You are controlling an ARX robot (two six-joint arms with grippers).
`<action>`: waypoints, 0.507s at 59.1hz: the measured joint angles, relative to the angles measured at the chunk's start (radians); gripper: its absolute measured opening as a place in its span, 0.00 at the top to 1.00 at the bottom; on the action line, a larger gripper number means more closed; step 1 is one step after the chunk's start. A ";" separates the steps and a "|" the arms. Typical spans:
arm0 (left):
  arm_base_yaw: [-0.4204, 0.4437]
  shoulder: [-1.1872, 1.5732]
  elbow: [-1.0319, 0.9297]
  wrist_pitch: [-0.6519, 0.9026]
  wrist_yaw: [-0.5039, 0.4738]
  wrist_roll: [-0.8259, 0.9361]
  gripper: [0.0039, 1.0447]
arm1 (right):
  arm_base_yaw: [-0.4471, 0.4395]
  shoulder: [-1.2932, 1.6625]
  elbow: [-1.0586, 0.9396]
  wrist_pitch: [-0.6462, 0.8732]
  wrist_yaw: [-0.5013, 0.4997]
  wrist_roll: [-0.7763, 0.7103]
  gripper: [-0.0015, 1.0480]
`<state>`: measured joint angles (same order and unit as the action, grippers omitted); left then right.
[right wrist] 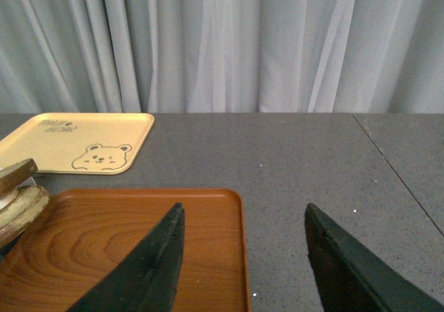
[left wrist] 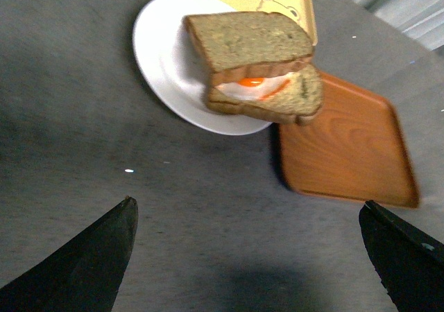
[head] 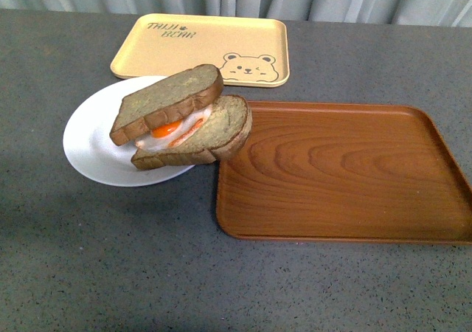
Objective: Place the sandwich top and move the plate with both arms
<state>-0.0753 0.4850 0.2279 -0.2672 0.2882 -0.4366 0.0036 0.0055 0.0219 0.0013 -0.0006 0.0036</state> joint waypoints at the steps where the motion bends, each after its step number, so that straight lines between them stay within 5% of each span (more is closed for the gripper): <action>1: -0.011 0.052 0.010 0.038 -0.001 -0.039 0.08 | 0.000 0.000 0.000 0.000 0.000 0.000 0.24; 8: -0.026 0.340 0.074 0.273 -0.002 -0.192 0.08 | 0.000 0.000 0.000 0.000 0.000 0.000 0.07; 30: 0.071 1.071 0.208 0.736 -0.055 -0.401 0.08 | 0.000 0.000 0.000 0.000 0.000 0.000 0.09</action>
<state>-0.0048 1.5558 0.4362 0.4686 0.2329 -0.8375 0.0032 0.0051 0.0219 0.0013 -0.0002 0.0036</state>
